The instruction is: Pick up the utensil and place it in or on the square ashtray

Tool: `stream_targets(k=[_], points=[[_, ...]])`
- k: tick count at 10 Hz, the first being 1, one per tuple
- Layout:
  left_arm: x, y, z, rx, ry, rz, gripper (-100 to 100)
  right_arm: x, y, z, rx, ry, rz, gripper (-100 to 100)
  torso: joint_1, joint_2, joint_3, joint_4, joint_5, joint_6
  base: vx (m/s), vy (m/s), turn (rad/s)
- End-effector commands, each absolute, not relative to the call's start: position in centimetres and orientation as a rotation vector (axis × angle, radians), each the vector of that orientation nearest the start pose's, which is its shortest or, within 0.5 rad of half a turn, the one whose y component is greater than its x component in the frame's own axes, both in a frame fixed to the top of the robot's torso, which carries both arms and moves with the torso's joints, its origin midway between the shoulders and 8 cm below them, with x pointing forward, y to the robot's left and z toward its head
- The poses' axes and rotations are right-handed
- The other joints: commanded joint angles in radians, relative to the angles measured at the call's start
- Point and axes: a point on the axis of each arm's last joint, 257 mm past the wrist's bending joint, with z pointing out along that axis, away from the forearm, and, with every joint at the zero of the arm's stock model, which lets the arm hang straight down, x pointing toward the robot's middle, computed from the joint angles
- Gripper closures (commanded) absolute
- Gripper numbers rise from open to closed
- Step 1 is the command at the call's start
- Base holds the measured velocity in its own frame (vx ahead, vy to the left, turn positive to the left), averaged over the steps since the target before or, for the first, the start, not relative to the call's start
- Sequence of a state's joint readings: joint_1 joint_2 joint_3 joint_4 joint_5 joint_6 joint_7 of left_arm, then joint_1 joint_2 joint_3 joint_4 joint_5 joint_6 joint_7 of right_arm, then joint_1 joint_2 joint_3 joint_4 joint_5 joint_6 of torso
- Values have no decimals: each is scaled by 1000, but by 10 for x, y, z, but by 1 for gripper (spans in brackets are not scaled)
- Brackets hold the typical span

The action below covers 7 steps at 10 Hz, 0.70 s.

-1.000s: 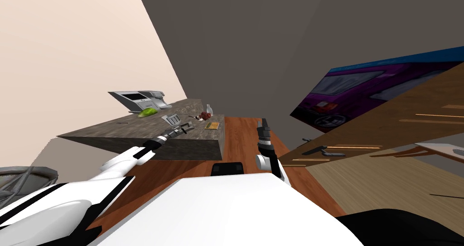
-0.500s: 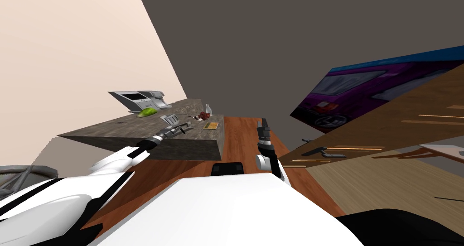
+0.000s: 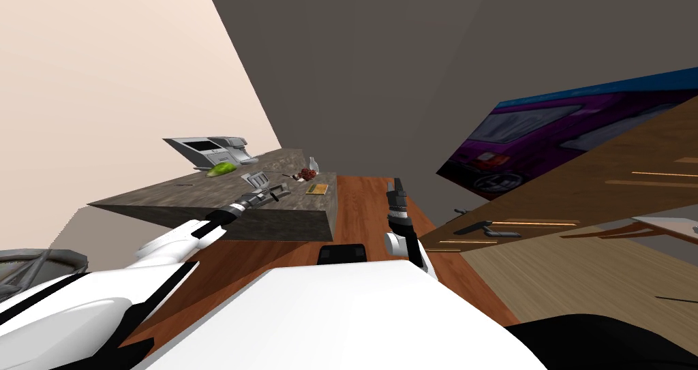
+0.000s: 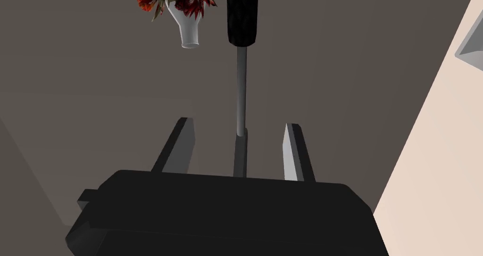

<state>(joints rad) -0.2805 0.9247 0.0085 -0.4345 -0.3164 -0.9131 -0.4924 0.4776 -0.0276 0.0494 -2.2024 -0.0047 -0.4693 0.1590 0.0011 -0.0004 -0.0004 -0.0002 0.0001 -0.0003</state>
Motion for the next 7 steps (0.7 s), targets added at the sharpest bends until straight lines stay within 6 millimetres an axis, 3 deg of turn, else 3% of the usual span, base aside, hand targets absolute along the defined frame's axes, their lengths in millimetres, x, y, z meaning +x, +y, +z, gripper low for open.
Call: stream_targets(k=[1,4,6,7], points=[[483,608,-208,55,1646,-21,100,368,-262,-10,649,739,1196,0,0,0,0,0,0,0,0,0,0],[483,608,-208,55,1646,-21,100,368,-262,-10,649,739,1196,0,0,0,0,0,0,0,0,0,0],[482,601,-220,32,1664,-56,-100,368,-262,-10,649,739,1196,0,0,0,0,0,0,0,-3,20,-32],[483,600,-218,36,1661,-59,-100,368,-262,-10,649,739,1196,0,2,0,0,0,0,0,-9,55,-58]])
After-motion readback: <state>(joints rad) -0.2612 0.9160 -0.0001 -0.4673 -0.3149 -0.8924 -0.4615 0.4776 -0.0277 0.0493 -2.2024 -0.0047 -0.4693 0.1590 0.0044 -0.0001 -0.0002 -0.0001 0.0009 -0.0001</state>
